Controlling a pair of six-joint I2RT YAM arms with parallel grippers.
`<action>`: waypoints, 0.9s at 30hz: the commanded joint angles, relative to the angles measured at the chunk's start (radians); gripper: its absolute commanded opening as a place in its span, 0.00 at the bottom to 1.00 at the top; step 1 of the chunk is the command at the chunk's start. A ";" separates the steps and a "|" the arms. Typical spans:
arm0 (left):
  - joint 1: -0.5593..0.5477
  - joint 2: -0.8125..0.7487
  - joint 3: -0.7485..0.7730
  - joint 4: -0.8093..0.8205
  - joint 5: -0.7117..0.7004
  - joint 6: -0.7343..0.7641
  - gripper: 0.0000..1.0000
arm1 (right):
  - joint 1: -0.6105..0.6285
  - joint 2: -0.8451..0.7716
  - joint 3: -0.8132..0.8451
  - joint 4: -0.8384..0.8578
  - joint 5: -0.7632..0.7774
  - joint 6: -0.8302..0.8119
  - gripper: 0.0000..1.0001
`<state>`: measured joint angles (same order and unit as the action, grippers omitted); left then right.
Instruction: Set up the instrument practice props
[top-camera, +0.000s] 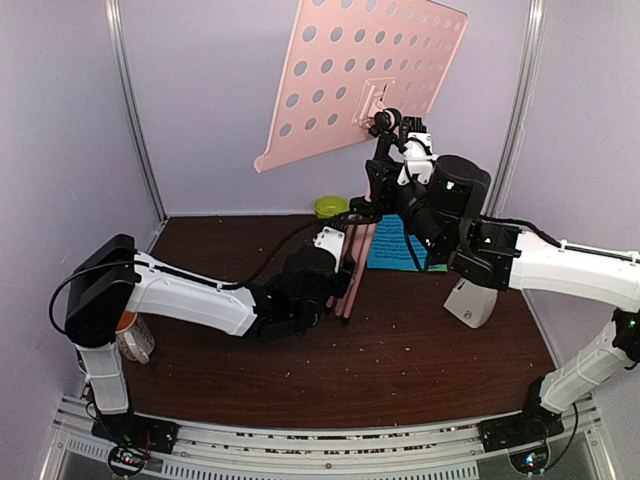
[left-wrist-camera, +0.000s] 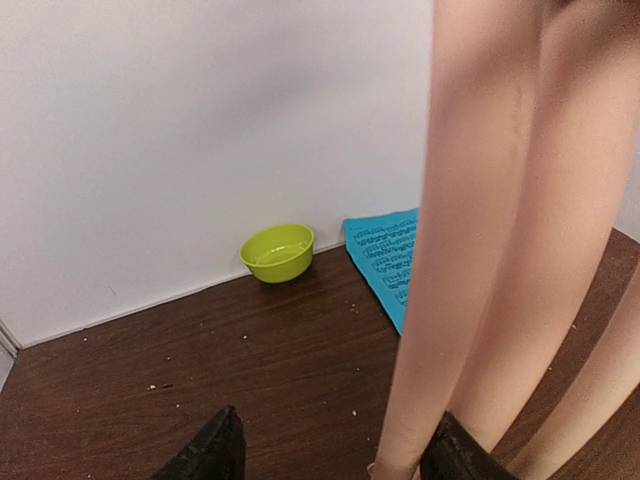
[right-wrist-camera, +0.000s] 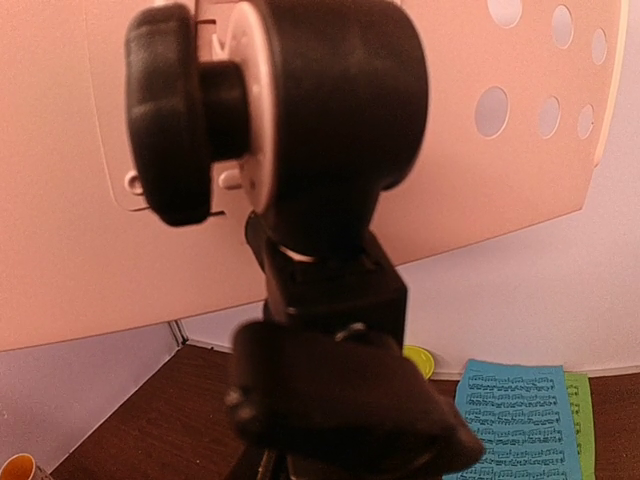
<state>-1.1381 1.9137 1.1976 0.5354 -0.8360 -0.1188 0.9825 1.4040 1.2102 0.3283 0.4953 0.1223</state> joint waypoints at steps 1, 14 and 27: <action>0.017 0.030 -0.024 0.130 -0.061 0.013 0.62 | 0.017 -0.103 0.074 0.301 0.009 0.062 0.00; 0.047 0.027 -0.103 0.310 0.091 0.243 0.28 | 0.017 -0.099 0.125 0.249 0.005 0.042 0.00; 0.105 -0.043 -0.205 0.252 0.432 0.446 0.00 | 0.014 -0.031 0.275 0.104 -0.070 -0.079 0.00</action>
<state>-1.0565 1.8954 1.0397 0.8707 -0.5610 0.1757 0.9909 1.4139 1.3235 0.2035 0.4816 0.1062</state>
